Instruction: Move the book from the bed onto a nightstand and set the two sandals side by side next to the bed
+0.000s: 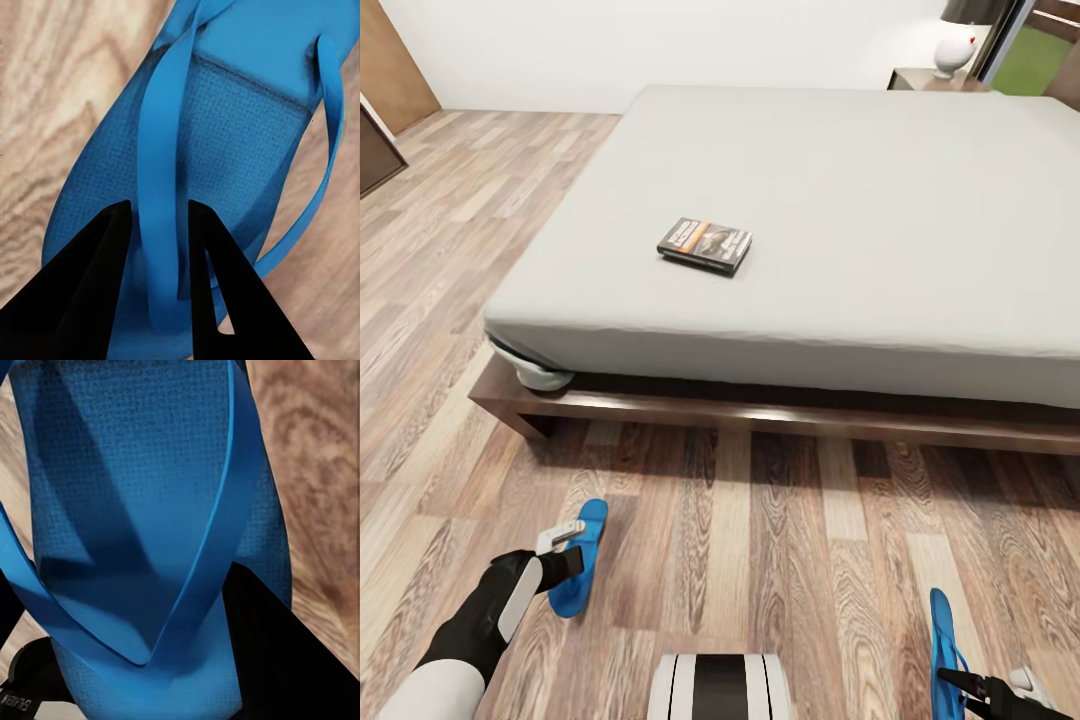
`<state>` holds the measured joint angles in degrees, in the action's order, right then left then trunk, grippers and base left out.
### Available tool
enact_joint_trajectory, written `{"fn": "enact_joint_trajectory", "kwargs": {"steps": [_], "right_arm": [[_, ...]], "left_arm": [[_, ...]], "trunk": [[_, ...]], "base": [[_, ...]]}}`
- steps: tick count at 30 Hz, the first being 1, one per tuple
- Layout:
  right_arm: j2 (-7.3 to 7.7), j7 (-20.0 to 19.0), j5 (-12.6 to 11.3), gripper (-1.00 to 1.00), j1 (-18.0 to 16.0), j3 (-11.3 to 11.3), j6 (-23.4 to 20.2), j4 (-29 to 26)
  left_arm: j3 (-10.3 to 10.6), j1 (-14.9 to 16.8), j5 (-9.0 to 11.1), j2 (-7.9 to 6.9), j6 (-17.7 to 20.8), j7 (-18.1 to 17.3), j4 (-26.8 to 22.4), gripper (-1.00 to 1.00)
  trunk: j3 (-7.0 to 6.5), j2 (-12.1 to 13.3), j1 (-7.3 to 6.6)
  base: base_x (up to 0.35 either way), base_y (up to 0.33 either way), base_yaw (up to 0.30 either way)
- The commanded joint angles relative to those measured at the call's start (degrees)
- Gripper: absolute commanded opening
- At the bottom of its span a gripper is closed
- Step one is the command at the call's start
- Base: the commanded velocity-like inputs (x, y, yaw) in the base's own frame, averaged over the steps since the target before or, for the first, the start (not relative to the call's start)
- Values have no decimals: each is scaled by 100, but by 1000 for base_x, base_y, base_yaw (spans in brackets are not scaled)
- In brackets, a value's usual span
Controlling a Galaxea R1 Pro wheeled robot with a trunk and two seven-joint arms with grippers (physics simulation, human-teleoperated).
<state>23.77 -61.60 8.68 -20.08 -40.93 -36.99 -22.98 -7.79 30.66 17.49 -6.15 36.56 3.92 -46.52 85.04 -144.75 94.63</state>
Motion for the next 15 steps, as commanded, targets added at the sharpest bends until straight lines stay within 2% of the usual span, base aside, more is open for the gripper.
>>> {"fn": "enact_joint_trajectory", "kwargs": {"steps": [1, 13, 15], "right_arm": [[-4, -28, 46, -100, -7, -52, -54, -4], [-4, -29, 46, -100, -8, -55, -54, -4], [-4, -29, 46, -100, -10, -54, -54, -4]], "left_arm": [[-1, 1, 63, 0, 30, 48, -11, -100], [-4, 1, 70, 0, 35, 49, -15, -100], [-4, 1, 70, 0, 35, 48, -15, -100]], "trunk": [[26, -3, 1], [292, -19, 32], [292, -19, 32]], "base": [[0, 0, 0], [0, 0, 0], [0, 0, 0]]}}
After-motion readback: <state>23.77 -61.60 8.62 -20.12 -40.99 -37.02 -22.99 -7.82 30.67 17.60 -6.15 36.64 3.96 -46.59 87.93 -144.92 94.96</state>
